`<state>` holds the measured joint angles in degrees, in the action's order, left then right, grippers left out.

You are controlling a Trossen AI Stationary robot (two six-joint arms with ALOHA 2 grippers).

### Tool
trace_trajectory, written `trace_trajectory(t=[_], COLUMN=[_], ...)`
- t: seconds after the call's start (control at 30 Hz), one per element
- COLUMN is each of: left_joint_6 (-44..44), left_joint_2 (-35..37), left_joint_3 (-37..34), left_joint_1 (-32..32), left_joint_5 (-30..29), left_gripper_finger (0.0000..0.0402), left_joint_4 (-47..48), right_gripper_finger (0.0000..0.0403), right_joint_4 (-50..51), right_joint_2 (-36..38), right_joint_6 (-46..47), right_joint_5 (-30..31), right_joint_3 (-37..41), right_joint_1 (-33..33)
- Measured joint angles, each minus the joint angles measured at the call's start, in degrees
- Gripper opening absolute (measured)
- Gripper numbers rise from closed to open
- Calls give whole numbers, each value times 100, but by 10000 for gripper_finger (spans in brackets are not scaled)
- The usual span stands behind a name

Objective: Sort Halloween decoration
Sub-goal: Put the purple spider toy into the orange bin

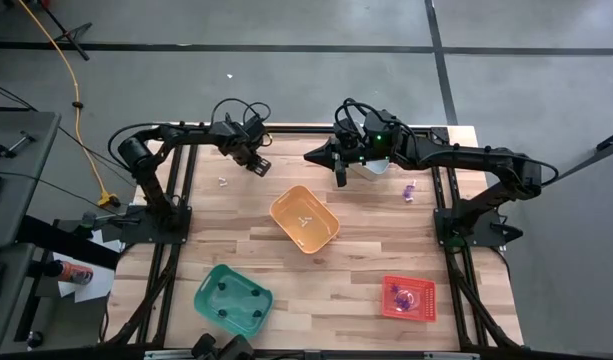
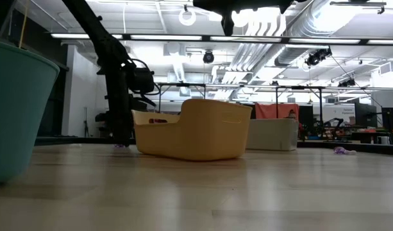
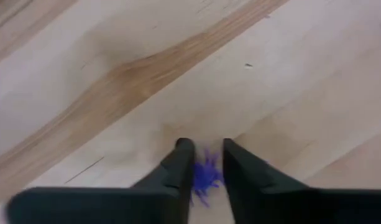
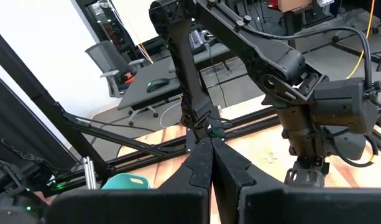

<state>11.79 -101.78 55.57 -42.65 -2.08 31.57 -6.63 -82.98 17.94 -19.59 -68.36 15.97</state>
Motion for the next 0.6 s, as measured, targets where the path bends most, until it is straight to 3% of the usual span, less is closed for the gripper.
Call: trace_trajectory(t=[0.13, 0.43, 0.6], left_joint_6=[-100, -359, -398], left_joint_2=[122, 1083, 2221], left_joint_3=[-27, -39, -39], left_joint_1=[-1, -12, -4], left_joint_5=[-10, 229, 1033], left_gripper_finger=[8, 1, 0], left_joint_4=[37, 290, -213], right_gripper_finger=[0, 0, 0], right_joint_4=[0, -1, -2], right_joint_2=[0, 0, 0], right_joint_6=[1, -23, -98], right_joint_5=[-2, -2, -2], right_joint_3=[0, 0, 0], right_joint_1=[0, 0, 0])
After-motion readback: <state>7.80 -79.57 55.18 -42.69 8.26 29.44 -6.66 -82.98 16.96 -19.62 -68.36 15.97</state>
